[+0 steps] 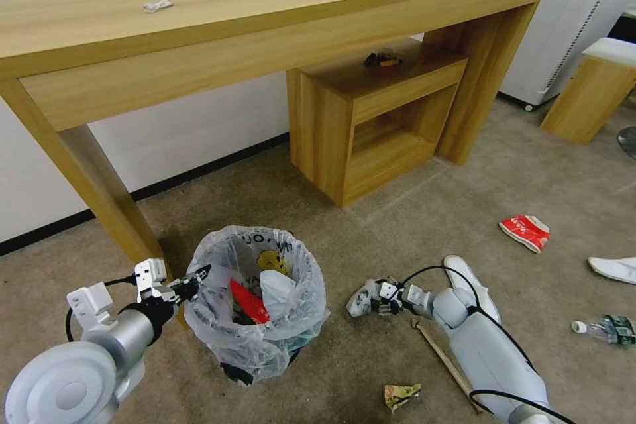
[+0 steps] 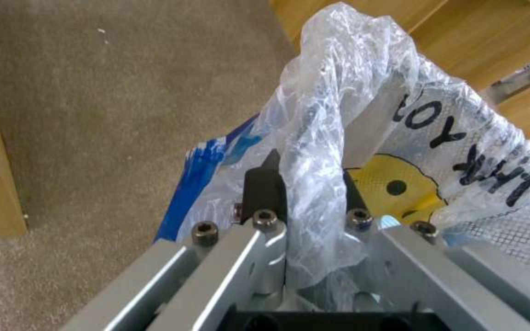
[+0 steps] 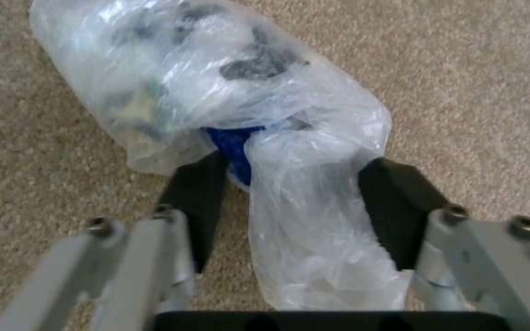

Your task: Pick up the trash bin and place the garbage on the floor into it.

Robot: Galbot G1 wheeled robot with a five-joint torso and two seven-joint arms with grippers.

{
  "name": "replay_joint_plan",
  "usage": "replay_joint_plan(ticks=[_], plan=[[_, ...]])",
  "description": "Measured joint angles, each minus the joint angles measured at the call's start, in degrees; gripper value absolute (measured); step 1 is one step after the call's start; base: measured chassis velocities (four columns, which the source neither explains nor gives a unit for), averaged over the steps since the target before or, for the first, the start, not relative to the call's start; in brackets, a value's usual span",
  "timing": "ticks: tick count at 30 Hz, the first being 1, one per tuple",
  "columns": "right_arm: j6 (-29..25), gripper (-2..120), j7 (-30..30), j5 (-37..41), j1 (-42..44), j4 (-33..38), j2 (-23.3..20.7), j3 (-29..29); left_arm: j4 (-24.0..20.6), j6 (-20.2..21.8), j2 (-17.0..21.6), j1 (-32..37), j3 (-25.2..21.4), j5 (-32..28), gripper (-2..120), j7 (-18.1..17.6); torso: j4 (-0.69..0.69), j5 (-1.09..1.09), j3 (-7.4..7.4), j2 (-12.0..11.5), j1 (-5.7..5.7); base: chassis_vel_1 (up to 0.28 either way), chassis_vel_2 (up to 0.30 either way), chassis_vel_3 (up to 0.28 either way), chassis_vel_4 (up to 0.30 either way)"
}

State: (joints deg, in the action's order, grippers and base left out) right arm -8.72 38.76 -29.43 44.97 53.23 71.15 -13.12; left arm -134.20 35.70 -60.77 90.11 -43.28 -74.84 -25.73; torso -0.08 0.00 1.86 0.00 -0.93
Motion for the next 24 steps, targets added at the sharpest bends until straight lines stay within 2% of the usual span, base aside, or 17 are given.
replay_joint_plan(ticks=[1, 2, 3, 5, 6, 8, 9, 12, 22, 24], plan=[[0.0, 47, 0.0, -0.1, -0.1, -0.3, 0.1, -0.1, 0.0, 0.0, 0.0, 0.0, 0.0, 0.0, 3, 0.0, 0.0, 0.0, 0.0, 0.0, 0.0, 0.0, 0.0, 0.0, 0.0], [-0.2, 32, 0.0, -0.2, -0.2, -0.6, 0.0, -0.4, 0.0, 0.0, 0.1, 0.0, -0.1, 0.0, 3, 0.0, 0.0, 0.01, 0.0, 0.0, 0.0, 0.0, 0.0, 0.0, 0.0], [-0.2, 32, 0.0, -0.2, -0.2, -0.6, 0.0, -0.4, 0.0, 0.0, 0.1, 0.0, -0.1, 0.0, 3, 0.0, 0.0, 0.01, 0.0, 0.0, 0.0, 0.0, 0.0, 0.0, 0.0], [-0.3, 22, -0.1, -0.2, -0.1, -0.6, -0.4, -0.6, 0.0, 0.0, 0.1, 0.0, -0.1, 0.0, 3, 0.0, 0.0, 0.0, 0.0, 0.0, 0.0, 0.0, 0.0, 0.0, 0.0], [-0.3, 22, -0.1, -0.2, -0.1, -0.6, -0.4, -0.6, 0.0, 0.0, 0.1, 0.0, -0.1, 0.0, 3, 0.0, 0.0, 0.0, 0.0, 0.0, 0.0, 0.0, 0.0, 0.0, 0.0], [-0.5, 11, -0.3, 0.0, 0.0, -0.5, -0.7, -0.7, 0.0, 0.0, 0.2, 0.0, 0.0, -0.1, 3, 0.0, -0.01, 0.01, 0.0, 0.0, 0.0, 0.0, 0.0, 0.0, 0.0], [-0.5, 11, -0.3, 0.0, 0.0, -0.5, -0.7, -0.7, 0.0, 0.0, 0.2, 0.0, 0.0, -0.1, 3, 0.0, -0.01, 0.01, 0.0, 0.0, 0.0, 0.0, 0.0, 0.0, 0.0], [-0.6, 0, -1.1, 0.7, 0.3, -0.4, -1.0, -0.8, 0.0, 0.0, 0.2, -0.1, 0.1, -0.1, 3, 0.1, 0.0, 0.0, 0.0, 0.0, 0.0, 0.0, 0.0, 0.0, 0.0], [0.0, 0, -3.8, 4.3, 2.0, 2.0, -2.7, -0.7, -0.2, 0.0, 0.4, 0.0, 0.1, -0.2, 3, 0.0, 0.01, 0.02, 0.0, 0.0, 0.0, 0.0, 0.0, 0.0, 0.0], [0.9, 0, -5.6, 7.3, 3.6, 4.9, -4.6, -0.6, -0.2, 0.0, 0.4, 0.0, 0.1, -0.2, 3, 0.0, 0.0, 0.01, 0.0, 0.0, 0.0, 0.0, 0.0, 0.0, 0.0]])
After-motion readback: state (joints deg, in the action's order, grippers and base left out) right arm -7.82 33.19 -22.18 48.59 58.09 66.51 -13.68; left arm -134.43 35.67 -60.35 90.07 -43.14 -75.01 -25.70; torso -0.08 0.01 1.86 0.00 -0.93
